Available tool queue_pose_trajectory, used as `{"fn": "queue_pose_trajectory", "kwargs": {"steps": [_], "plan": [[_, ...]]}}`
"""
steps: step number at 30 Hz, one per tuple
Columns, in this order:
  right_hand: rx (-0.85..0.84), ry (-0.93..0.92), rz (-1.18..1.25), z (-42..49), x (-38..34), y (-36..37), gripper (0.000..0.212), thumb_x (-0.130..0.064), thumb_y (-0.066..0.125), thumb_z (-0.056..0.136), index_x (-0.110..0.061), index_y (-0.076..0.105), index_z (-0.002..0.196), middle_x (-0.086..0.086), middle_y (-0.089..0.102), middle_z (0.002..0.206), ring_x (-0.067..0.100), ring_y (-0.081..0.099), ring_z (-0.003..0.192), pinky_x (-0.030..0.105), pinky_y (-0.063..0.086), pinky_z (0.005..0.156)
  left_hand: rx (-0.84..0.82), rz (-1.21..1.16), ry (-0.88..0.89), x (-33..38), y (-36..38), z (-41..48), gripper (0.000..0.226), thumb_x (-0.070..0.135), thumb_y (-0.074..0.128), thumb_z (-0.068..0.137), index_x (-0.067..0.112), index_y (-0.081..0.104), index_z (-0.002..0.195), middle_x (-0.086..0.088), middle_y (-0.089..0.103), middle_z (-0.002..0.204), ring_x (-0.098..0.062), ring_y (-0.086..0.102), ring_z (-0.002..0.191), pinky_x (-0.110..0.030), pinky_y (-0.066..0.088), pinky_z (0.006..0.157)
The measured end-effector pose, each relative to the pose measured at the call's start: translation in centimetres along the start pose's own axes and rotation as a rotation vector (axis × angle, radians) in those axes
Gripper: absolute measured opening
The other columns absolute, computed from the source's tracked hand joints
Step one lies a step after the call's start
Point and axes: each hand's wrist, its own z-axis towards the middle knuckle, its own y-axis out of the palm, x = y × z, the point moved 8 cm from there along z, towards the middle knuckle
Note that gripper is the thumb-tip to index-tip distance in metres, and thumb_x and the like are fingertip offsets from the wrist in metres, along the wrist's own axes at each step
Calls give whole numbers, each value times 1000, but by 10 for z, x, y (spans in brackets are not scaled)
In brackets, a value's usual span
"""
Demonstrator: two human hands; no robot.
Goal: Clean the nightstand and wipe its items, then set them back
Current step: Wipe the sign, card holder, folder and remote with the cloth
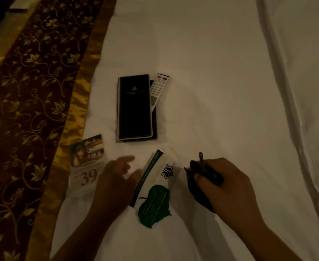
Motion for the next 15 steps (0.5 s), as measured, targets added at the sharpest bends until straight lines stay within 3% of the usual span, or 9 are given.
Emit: {"fn": "queue_pose_trajectory", "kwargs": {"steps": [3, 6, 8, 10, 12, 15], "plan": [[-34, -11, -11, 0, -1, 9, 10, -22, 68, 82, -31, 69, 83, -13, 63, 80, -1, 58, 81, 12, 42, 64, 201, -95, -47, -8, -22, 48, 55, 30, 67, 90, 15, 49, 140, -8, 55, 125, -23, 55, 109, -37, 49, 87], [-51, -16, -40, -2, -2, 15, 8, -24, 67, 81, -31, 68, 82, -14, 62, 80, -3, 56, 83, 9, 40, 63, 122, -348, -328, -28, -13, 110, 70, 41, 66, 91, 11, 40, 148, -16, 47, 147, -33, 50, 130, -45, 42, 110], [-44, -12, -34, -2, -1, 16, 9, -24, 67, 80, -32, 66, 79, -14, 61, 78, -2, 56, 82, 9, 40, 63, 36, -531, -441, -30, 4, 135, 69, 45, 69, 88, 1, 50, 138, -22, 55, 138, -37, 57, 122, -49, 50, 103], [-31, -15, -18, -3, -1, 15, 12, -24, 67, 79, -35, 65, 77, -14, 61, 78, -2, 57, 81, 10, 41, 63, 3, -534, -463, -29, 9, 148, 76, 51, 74, 82, -3, 54, 131, -20, 62, 127, -37, 62, 112, -49, 55, 95], [-35, -8, -4, -4, -1, 14, 16, -25, 67, 79, -41, 64, 78, -18, 61, 85, -3, 58, 81, 12, 40, 59, -38, -550, -449, -25, 10, 153, 86, 56, 78, 74, -2, 54, 132, -16, 64, 124, -33, 64, 109, -43, 55, 94], [-43, 13, 38, -3, 1, 10, 20, -22, 71, 79, -42, 68, 81, -22, 61, 90, -2, 60, 81, 15, 42, 63, -176, -835, -447, -14, 20, 153, 79, 47, 86, 66, 3, 61, 127, -14, 73, 112, -31, 72, 99, -40, 60, 85]]}}
